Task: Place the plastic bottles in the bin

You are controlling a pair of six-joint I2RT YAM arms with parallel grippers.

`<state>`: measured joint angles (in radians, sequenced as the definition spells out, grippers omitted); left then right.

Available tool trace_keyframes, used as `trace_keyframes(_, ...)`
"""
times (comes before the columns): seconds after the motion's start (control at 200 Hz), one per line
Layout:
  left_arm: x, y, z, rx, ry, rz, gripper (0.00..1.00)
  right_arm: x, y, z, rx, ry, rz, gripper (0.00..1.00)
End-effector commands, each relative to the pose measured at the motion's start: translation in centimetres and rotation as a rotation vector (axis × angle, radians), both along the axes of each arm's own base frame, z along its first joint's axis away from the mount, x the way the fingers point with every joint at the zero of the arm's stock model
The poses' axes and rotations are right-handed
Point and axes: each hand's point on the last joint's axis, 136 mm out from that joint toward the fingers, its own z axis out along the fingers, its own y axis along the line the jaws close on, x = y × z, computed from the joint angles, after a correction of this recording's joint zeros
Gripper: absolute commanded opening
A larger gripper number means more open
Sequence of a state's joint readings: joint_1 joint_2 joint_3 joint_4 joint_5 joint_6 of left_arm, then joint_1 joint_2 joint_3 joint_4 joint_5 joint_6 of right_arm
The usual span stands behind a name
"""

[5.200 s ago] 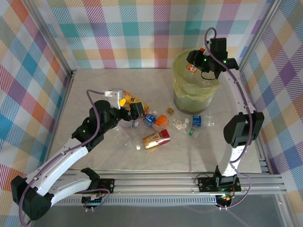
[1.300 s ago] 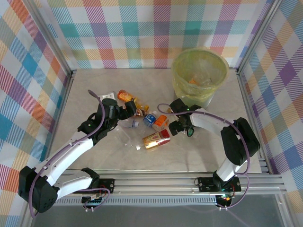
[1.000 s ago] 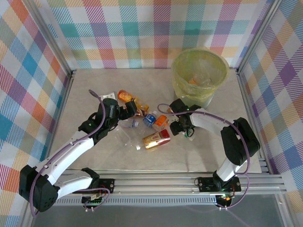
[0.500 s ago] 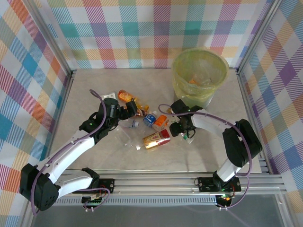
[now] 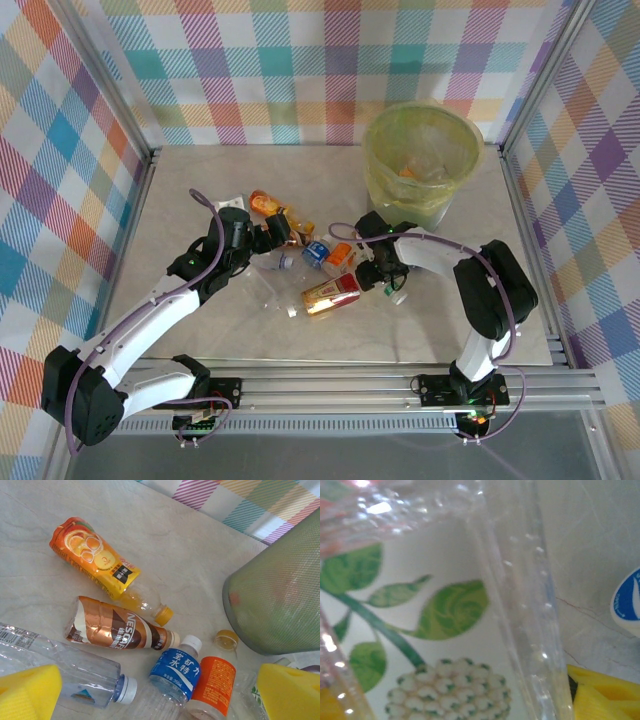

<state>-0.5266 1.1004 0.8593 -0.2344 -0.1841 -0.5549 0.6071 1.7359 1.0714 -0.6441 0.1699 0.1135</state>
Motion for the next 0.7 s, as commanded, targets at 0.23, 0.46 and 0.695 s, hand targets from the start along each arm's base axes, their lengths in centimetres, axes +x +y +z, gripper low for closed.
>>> trace_keyframes(0.23,0.1,0.8,0.3,-0.003,-0.010,0.028,1.00,0.0,0.0,3.1,0.034,-0.034,-0.007,0.48)
trace_keyframes(0.46,0.2,0.8,0.2,-0.008,-0.009,0.026,1.00,-1.1,0.0,6.7,0.082,-0.065,-0.017,0.33)
trace_keyframes(0.695,0.2,0.7,0.2,-0.011,-0.010,0.025,1.00,-1.6,2.2,13.7,0.237,-0.163,0.013,0.30)
